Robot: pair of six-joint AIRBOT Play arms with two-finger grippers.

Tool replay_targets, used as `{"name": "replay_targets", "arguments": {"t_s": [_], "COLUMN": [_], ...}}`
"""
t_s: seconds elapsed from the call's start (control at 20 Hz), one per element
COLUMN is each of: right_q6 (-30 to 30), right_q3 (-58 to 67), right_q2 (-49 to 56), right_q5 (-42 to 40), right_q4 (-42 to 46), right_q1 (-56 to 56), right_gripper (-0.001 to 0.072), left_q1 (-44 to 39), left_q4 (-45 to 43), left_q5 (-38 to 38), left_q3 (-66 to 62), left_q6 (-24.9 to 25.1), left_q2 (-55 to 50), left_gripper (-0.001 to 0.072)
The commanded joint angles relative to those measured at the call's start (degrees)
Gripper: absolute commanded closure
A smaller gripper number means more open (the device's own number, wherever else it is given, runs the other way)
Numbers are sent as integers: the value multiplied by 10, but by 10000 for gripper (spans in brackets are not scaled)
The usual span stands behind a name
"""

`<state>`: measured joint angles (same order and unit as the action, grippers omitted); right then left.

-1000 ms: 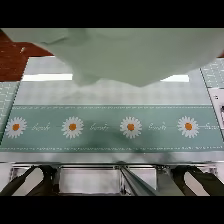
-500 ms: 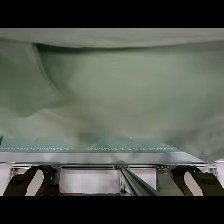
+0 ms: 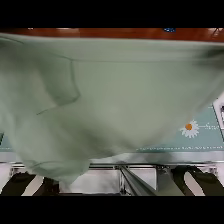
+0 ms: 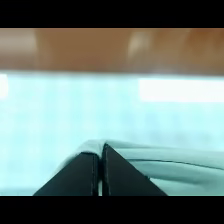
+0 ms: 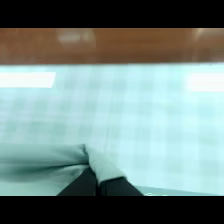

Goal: Fold the shirts.

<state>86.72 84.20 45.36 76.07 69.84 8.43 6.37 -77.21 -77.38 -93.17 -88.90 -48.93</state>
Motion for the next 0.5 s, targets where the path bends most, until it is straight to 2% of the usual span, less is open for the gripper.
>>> {"name": "replay_targets", "arguments": {"t_s": [0.0,0.15,0.3,0.45], "right_q6": [-31,-60,-61,-59], "right_q3": [-83,-75,-5,104], "right_q2": [109,251,392,518], "right_q5": [-93,-187,-231,-236], "right_q4": [-39,-101,-126,-152], "right_q1": [0,0,0,0], "right_gripper": [694,694,694,694], "left_q1": [-3,-3,-3,-3], "left_q4": [-8,10,83,154], "left_q5": [84,181,283,299], "left_q3": [103,105,101,56], "left_q6": [-11,-25,-25,-25], "left_q2": [-108,-244,-360,-465], "left_gripper": [681,681,681,681]}}
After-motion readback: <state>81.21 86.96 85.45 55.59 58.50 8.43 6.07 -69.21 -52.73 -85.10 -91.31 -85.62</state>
